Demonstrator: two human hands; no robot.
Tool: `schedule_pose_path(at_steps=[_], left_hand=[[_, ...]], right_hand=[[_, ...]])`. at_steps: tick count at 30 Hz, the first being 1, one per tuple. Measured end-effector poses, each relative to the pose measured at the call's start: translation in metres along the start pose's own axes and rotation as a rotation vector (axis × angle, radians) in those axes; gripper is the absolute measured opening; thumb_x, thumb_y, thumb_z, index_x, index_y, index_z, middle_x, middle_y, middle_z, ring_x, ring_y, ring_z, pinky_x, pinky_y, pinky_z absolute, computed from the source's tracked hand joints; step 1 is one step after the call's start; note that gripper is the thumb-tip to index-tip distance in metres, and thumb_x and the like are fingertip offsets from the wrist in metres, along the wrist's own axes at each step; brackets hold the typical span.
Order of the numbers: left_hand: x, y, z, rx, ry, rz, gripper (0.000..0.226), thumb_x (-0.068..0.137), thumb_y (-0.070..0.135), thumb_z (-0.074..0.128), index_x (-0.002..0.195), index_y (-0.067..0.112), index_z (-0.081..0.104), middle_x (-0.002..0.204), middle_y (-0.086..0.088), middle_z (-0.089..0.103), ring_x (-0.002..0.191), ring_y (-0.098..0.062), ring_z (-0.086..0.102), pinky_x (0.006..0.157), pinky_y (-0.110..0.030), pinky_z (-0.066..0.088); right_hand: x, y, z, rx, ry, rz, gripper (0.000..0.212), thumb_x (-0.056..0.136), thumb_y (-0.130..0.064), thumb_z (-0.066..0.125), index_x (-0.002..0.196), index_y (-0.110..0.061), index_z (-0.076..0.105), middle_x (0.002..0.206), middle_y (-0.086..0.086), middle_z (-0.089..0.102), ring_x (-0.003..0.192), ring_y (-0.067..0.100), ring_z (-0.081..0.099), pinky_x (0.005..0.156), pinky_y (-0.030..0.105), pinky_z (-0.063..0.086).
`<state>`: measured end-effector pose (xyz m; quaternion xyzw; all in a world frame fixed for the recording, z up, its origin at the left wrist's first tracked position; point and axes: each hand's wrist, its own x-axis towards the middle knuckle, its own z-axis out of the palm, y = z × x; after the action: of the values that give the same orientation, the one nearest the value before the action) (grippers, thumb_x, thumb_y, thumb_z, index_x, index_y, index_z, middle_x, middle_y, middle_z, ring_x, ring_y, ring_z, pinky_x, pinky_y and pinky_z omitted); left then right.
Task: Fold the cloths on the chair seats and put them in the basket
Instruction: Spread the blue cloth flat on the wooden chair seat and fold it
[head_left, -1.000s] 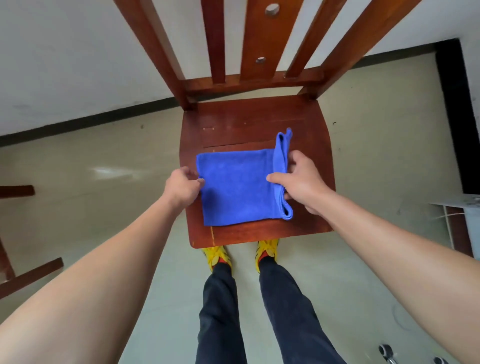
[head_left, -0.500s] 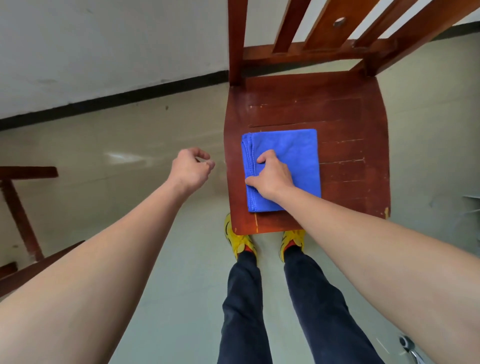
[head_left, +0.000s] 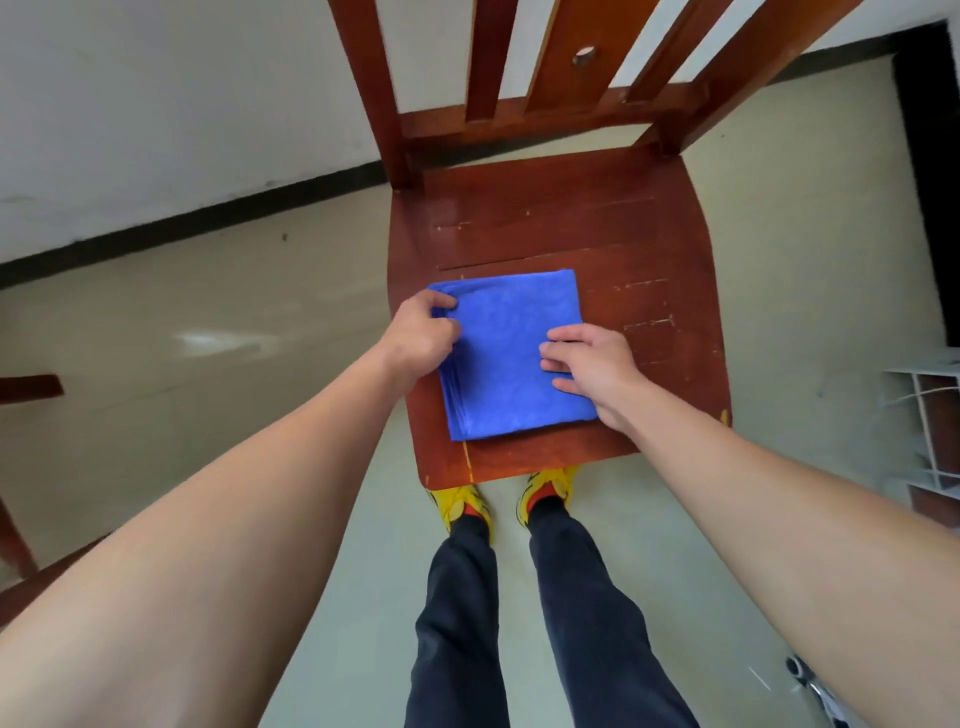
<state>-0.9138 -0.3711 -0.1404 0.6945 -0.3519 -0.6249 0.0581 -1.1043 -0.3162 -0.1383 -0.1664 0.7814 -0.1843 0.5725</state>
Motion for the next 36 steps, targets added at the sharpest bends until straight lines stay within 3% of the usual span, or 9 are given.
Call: schedule_pose_path(at_steps=[4,8,14,17,21,24,27,30,36], left_hand=[[-0.003,0.008,0.003,0.333,0.209,0.230,0.037,0.080,0.004,0.049,0.113,0.013,0.062,0.079,-0.006,0.063,0.077,-0.026,0.059,0.076,-0.032,0.050],[0.000,0.035,0.021,0.607,0.133,0.497,0.030,0.077,0.004,0.049,0.087,0.016,0.074,0.072,0.001,0.064,0.076,-0.024,0.062,0.068,-0.025,0.047],[0.017,0.041,0.034,0.342,-0.048,0.134,0.020,0.085,0.000,0.052,0.078,0.009,0.069,0.075,-0.011,0.065,0.070,-0.022,0.059,0.065,-0.029,0.050],[0.011,0.039,0.037,0.096,-0.118,-0.050,0.011,0.090,0.012,0.057,0.080,0.011,0.062,0.079,-0.013,0.066,0.067,-0.023,0.064,0.067,-0.030,0.053],[0.010,0.043,0.045,-0.185,-0.163,-0.275,0.053,0.091,0.053,0.051,0.104,0.002,0.059,0.090,-0.022,0.067,0.079,-0.032,0.068,0.070,-0.036,0.057],[0.010,0.049,0.043,-0.358,-0.162,-0.344,0.076,0.074,0.076,0.054,0.109,0.009,0.055,0.099,-0.019,0.065,0.088,-0.036,0.069,0.066,-0.038,0.058],[0.005,0.046,0.040,-0.361,-0.109,-0.285,0.057,0.074,0.044,0.074,0.117,0.015,0.052,0.110,-0.012,0.059,0.092,-0.030,0.067,0.060,-0.037,0.058],[0.001,0.030,0.033,-0.218,0.002,-0.224,0.024,0.074,-0.001,0.069,0.095,0.007,0.060,0.094,-0.015,0.062,0.087,-0.029,0.062,0.065,-0.036,0.056],[-0.002,0.002,0.033,0.062,0.167,0.019,0.030,0.070,-0.007,0.064,0.083,0.017,0.052,0.088,-0.006,0.062,0.080,-0.024,0.057,0.068,-0.032,0.050]], right_hand=[[-0.010,0.032,-0.023,-0.325,0.330,-0.120,0.033,0.075,-0.036,0.076,0.103,-0.026,0.061,0.094,-0.005,0.066,0.085,0.018,0.065,0.075,0.033,0.053],[-0.024,0.063,-0.021,-0.407,0.231,0.002,0.079,0.058,-0.064,0.077,0.123,-0.028,0.051,0.104,-0.007,0.064,0.094,0.018,0.062,0.081,0.039,0.053],[0.004,0.053,-0.026,-0.213,0.150,0.036,0.032,0.061,-0.034,0.085,0.077,-0.013,0.067,0.076,-0.001,0.071,0.072,0.024,0.067,0.060,0.033,0.054],[0.016,0.038,-0.053,-0.044,0.174,-0.020,0.022,0.064,-0.017,0.082,0.070,-0.017,0.061,0.078,0.006,0.070,0.080,0.030,0.069,0.070,0.044,0.059],[-0.001,0.025,-0.069,-0.285,0.205,-0.457,0.032,0.069,-0.006,0.071,0.074,-0.027,0.048,0.078,-0.010,0.055,0.069,0.008,0.052,0.061,0.020,0.042],[-0.028,0.033,-0.063,-0.649,0.147,-0.821,0.036,0.065,0.002,0.064,0.084,-0.023,0.046,0.089,-0.007,0.047,0.078,0.015,0.047,0.060,0.030,0.040],[-0.042,0.048,-0.053,-0.955,0.178,-1.010,0.038,0.057,0.011,0.063,0.085,-0.013,0.053,0.089,0.003,0.052,0.077,0.026,0.049,0.057,0.037,0.042],[-0.044,0.061,-0.044,-1.110,0.189,-1.012,0.040,0.056,0.012,0.063,0.086,-0.014,0.059,0.090,0.004,0.055,0.079,0.027,0.052,0.059,0.037,0.039],[-0.045,0.074,-0.038,-1.222,0.079,-0.896,0.030,0.067,-0.003,0.064,0.094,-0.015,0.067,0.098,0.002,0.055,0.092,0.027,0.053,0.068,0.038,0.041]])
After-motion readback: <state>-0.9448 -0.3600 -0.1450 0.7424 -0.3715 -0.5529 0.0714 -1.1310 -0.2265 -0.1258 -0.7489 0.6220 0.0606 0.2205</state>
